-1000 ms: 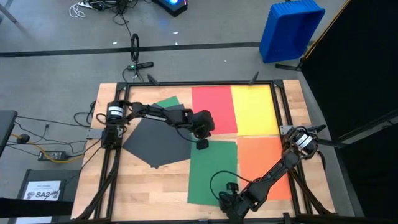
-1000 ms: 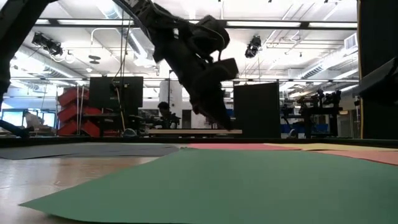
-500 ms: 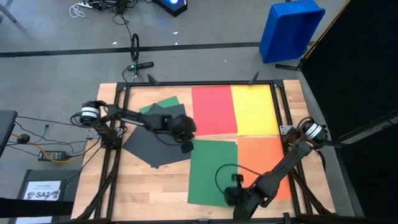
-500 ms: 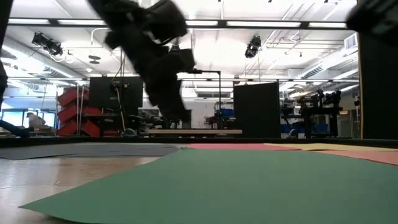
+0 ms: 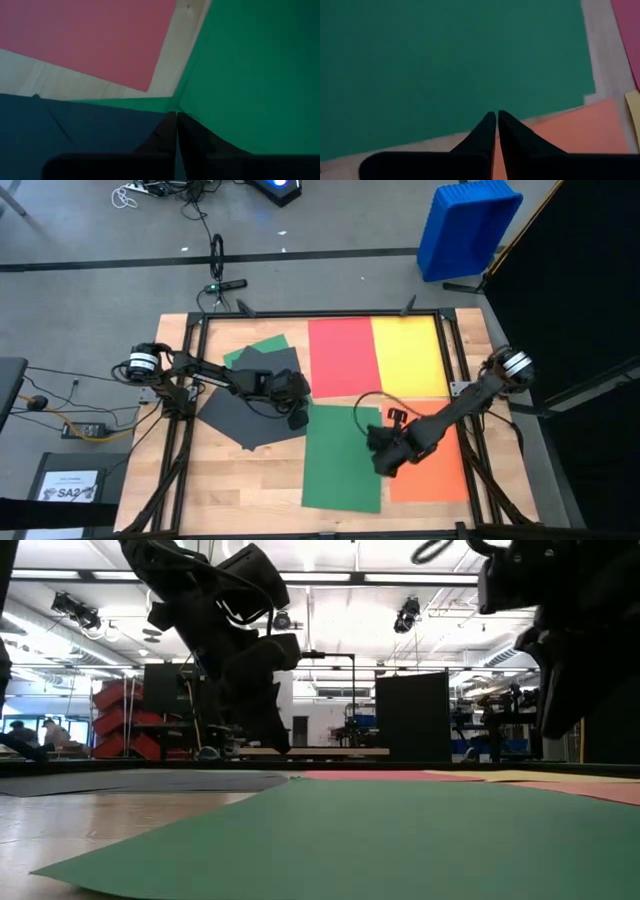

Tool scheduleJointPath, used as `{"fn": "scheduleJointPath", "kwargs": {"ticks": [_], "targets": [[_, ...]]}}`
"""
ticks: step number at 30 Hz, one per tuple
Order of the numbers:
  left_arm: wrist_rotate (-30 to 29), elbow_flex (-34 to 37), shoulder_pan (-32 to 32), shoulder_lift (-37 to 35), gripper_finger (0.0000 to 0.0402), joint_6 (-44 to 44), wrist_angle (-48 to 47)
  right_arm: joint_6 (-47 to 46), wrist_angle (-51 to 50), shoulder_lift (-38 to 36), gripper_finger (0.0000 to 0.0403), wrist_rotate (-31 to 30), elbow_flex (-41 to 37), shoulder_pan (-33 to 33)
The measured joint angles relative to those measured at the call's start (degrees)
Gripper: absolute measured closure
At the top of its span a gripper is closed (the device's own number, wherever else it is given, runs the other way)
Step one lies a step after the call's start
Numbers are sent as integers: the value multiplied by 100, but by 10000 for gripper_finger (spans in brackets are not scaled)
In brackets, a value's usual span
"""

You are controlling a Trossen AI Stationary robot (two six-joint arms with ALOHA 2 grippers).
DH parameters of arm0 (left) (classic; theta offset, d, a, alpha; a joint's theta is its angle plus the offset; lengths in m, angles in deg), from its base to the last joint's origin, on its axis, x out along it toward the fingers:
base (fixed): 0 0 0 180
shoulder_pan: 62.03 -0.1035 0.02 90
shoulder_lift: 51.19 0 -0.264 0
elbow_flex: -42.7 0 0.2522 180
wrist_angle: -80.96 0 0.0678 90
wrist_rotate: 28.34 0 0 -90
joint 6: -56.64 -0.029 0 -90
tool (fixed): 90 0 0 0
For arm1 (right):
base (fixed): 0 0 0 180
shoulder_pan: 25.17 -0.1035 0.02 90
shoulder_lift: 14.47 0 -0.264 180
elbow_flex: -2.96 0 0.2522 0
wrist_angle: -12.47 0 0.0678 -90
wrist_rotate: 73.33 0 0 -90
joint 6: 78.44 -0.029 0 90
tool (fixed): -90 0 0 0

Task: Organize paper
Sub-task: Stack the green colored paper on top of the green colored paper

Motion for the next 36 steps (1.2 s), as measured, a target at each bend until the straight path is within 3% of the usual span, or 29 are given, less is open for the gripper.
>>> {"fn": "scheduleJointPath", "kwargs": {"ticks": [6, 10, 22, 36], "targets": [[-43, 0, 0, 0, 402, 42, -166, -33, 974, -1082, 403, 383, -1289, 392], [-44, 0, 0, 0, 402, 155, -343, 97, 1576, -1320, 403, 559, -1784, 707], [-174, 0, 103, 2, 402, 514, -568, 1013, 2356, -912, 403, 699, -1846, 1552], [-184, -37, 103, 453, 402, 642, -1101, 1110, 2344, -929, 403, 609, -1844, 1685]]}}
